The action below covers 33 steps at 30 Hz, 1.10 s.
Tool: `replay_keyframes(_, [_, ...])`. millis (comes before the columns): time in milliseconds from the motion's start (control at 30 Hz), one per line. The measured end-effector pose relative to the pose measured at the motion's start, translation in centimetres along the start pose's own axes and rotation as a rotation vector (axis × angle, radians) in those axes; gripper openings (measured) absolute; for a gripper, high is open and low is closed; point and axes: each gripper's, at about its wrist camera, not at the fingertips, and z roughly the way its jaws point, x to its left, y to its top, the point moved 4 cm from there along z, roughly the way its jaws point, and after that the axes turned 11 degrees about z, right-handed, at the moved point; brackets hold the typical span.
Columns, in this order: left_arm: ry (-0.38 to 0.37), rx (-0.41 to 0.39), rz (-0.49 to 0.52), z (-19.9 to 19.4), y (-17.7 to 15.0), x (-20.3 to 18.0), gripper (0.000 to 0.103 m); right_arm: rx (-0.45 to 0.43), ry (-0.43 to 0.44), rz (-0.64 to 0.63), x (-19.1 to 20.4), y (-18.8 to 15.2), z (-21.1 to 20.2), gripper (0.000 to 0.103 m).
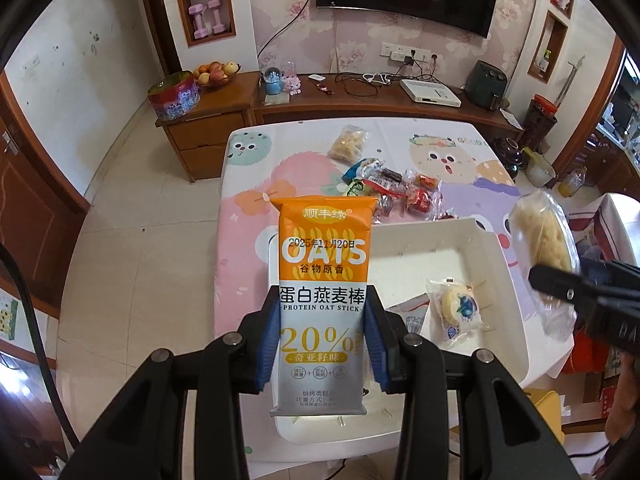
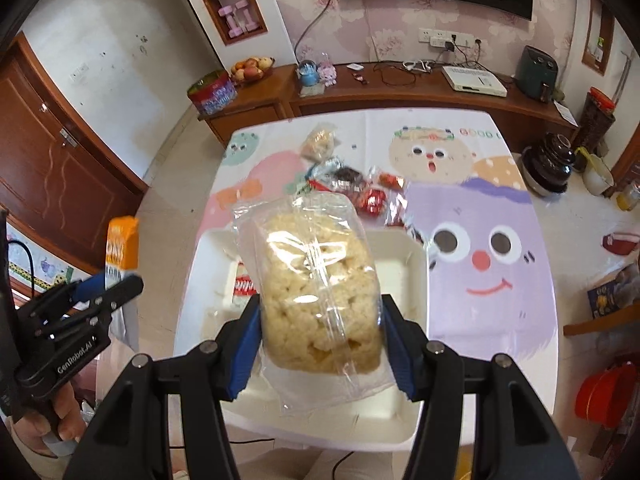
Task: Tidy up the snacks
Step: 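Lower the OATS bag and clear cracker bag into the tray, opening both grippers, then lift both grippers away from the tray toward the remaining snack pile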
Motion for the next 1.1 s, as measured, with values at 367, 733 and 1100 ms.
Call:
replay_keyframes(367, [-0.008, 0.058, 0.063, 2.5, -1.6, -1.8, 0.037, 0.007, -0.083, -0.018, 1.0, -3.1, 1.4, 0.057])
replay_keyframes(733, [0.047, 0.055, 0.036, 2.2, -2.0, -1.1, 0.084, -0.011, -0.110, -0.039, 1.7, -3.3, 1.4, 0.057])
replay_keyframes(1100, [0.035, 0.024, -0.006, 1.4, -2.1, -0.5, 0.084, -0.030, -0.106, -0.061, 2.3, -3.4, 0.6, 0.057])
